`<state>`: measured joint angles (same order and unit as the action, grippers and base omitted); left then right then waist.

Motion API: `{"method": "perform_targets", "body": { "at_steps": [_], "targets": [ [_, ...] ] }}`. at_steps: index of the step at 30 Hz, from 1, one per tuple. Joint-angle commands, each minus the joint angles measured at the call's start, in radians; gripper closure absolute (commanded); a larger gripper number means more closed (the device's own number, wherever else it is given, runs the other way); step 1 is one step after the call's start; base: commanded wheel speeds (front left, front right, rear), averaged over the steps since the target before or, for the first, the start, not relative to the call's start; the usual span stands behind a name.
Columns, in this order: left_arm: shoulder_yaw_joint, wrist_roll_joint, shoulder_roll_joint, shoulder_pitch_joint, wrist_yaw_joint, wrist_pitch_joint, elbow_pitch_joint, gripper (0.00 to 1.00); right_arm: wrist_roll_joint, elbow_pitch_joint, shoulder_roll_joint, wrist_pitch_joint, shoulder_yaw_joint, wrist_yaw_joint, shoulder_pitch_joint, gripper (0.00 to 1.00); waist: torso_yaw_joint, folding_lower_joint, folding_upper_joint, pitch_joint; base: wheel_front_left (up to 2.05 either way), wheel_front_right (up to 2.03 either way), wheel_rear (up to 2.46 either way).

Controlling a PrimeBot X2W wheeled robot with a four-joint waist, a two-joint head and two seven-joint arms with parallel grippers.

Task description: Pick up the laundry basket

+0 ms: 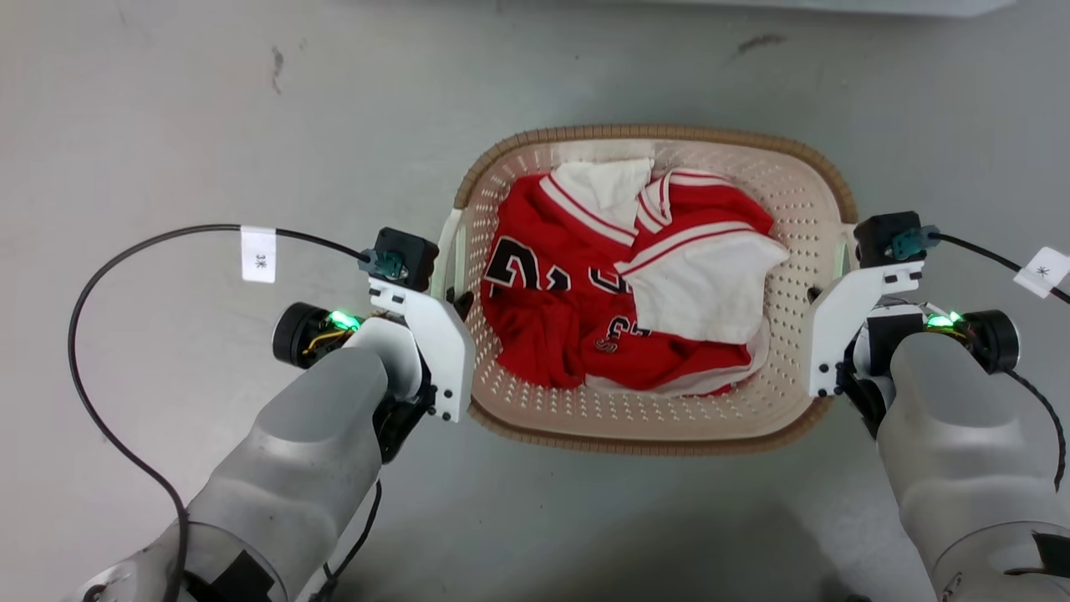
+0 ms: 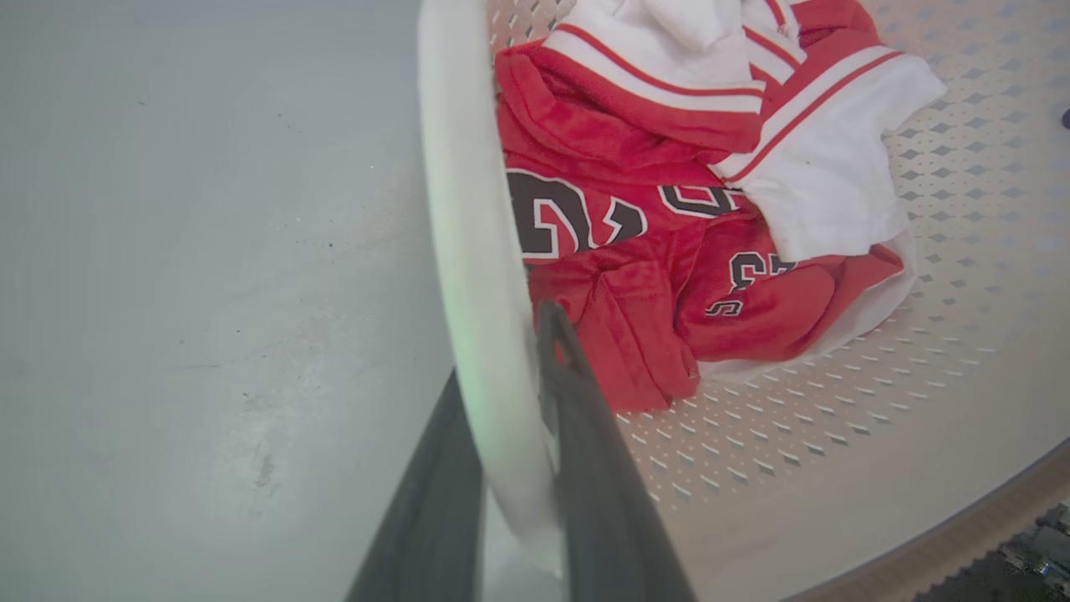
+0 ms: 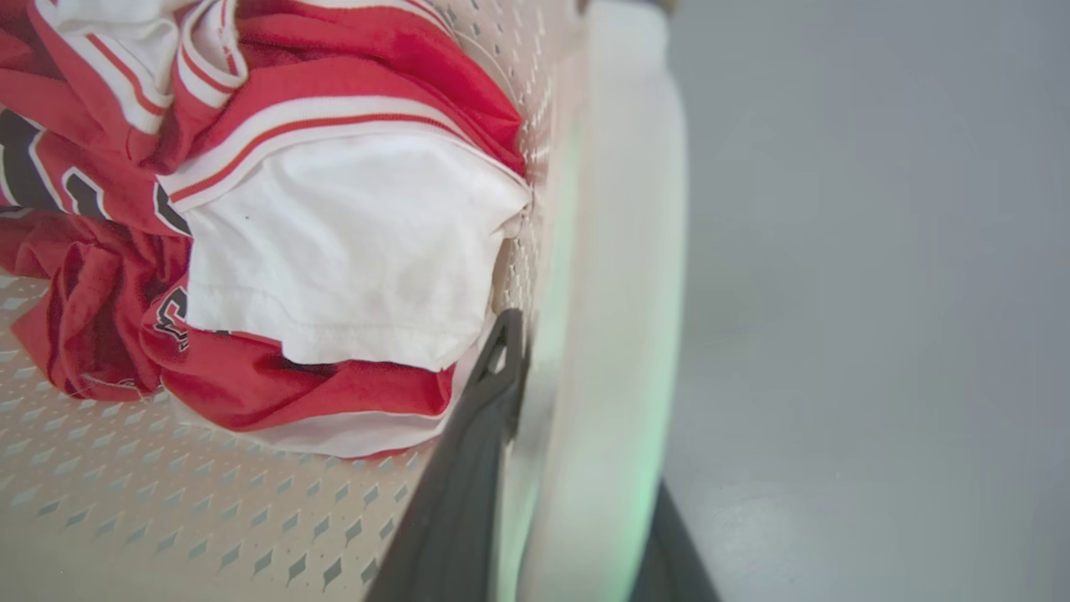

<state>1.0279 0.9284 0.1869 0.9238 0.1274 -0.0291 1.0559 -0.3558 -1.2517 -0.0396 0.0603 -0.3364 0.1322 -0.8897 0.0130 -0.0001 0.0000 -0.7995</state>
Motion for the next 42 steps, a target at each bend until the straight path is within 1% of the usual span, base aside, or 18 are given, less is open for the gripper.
{"method": "perform_targets", "body": {
  "at_steps": [1,5,8,11,14,17,20,25,34,38,42],
  "targets": [
    [0.008,0.006,0.014,-0.012,0.004,0.004,-0.009,1.00,-0.012,-0.001,-0.019,0.012,0.001,-0.003,0.013,1.00,-0.001,0.0001,0.0000,0.037,0.00,0.00,0.00],
    [0.050,0.047,0.034,-0.029,0.005,0.037,-0.033,1.00,-0.025,-0.011,-0.020,0.062,0.005,-0.003,0.019,1.00,-0.002,0.0001,0.0000,0.124,0.00,0.00,0.00],
    [0.117,0.046,0.055,-0.037,0.005,0.088,-0.047,1.00,-0.028,-0.020,-0.021,0.108,0.011,-0.003,0.026,1.00,-0.001,0.0001,0.0000,0.200,0.00,0.00,0.00],
    [0.135,0.090,0.067,-0.045,0.005,0.114,-0.067,1.00,-0.024,-0.026,-0.021,0.147,0.027,-0.004,0.030,1.00,-0.004,0.0001,0.0000,0.279,0.00,0.00,0.00],
    [0.160,0.129,0.087,-0.058,0.005,0.152,-0.085,1.00,-0.003,-0.032,-0.022,0.187,0.043,-0.004,0.045,1.00,-0.009,0.0001,0.0000,0.359,0.00,0.00,0.00],
    [0.179,0.173,0.107,-0.076,0.005,0.195,-0.107,1.00,0.048,-0.033,-0.023,0.222,0.054,-0.004,0.055,1.00,-0.011,0.0001,0.0000,0.446,0.00,0.00,0.00],
    [0.185,0.216,0.126,-0.083,0.005,0.216,-0.129,1.00,0.125,-0.034,-0.023,0.287,0.112,-0.004,0.075,1.00,-0.013,0.0001,0.0000,0.517,0.00,0.00,0.00],
    [0.209,0.271,0.155,-0.100,0.005,0.291,-0.171,1.00,0.237,-0.036,-0.022,0.372,0.247,-0.003,0.099,1.00,-0.019,0.0001,0.0000,0.618,0.00,0.00,0.00],
    [0.232,0.354,0.202,-0.132,0.007,0.442,-0.254,1.00,0.459,-0.031,-0.018,0.520,0.492,-0.002,0.130,1.00,-0.031,0.0001,0.0000,0.747,0.00,0.00,0.00],
    [0.237,0.392,0.213,-0.162,0.008,0.479,-0.279,1.00,0.537,-0.011,-0.016,0.567,0.566,-0.002,0.156,1.00,-0.039,0.0001,0.0000,0.791,0.00,0.00,0.00],
    [0.241,0.405,0.225,-0.177,0.008,0.515,-0.290,1.00,0.579,0.001,-0.018,0.594,0.606,-0.002,0.158,1.00,-0.046,0.0001,0.0000,0.808,0.00,0.00,0.00]
  ]
}}
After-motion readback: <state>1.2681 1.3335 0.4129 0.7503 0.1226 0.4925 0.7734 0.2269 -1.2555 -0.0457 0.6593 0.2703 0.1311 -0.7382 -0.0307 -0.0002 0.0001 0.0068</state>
